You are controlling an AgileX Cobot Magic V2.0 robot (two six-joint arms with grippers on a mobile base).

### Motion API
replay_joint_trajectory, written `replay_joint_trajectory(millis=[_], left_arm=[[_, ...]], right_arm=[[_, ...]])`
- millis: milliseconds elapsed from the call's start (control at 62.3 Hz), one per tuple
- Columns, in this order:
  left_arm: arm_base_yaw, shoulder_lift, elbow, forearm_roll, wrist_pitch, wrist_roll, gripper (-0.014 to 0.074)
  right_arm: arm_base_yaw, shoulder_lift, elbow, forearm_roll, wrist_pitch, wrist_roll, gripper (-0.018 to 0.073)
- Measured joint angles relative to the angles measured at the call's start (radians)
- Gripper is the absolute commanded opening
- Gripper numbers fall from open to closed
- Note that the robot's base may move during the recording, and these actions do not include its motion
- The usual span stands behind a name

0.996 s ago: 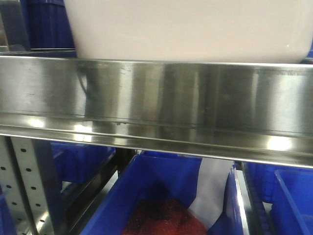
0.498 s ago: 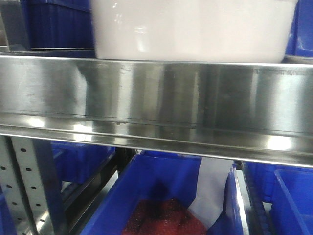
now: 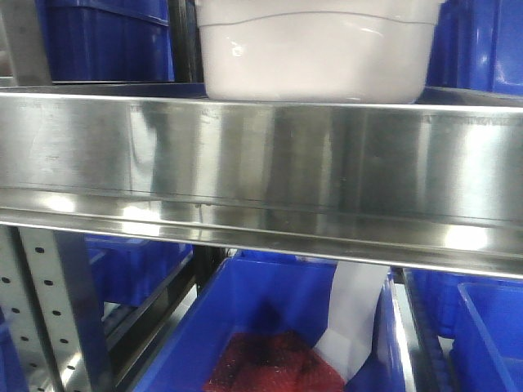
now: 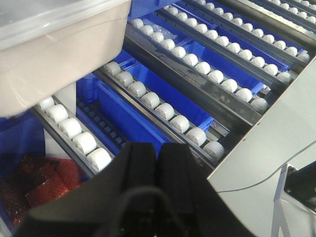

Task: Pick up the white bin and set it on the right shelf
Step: 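Push the bin forward onto the shelf and lower it with both grippers, then open both grippers and pull them back from the bin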

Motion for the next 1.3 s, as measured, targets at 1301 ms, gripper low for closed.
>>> replay_joint_trajectory(millis=[1301], left_arm=[[0.0,-0.854,1.067,0.518,-0.852,-0.329,-0.0118]], right_arm=[[0.0,-0.921,0.729,-0.23,-0.291,0.135,0.0073]])
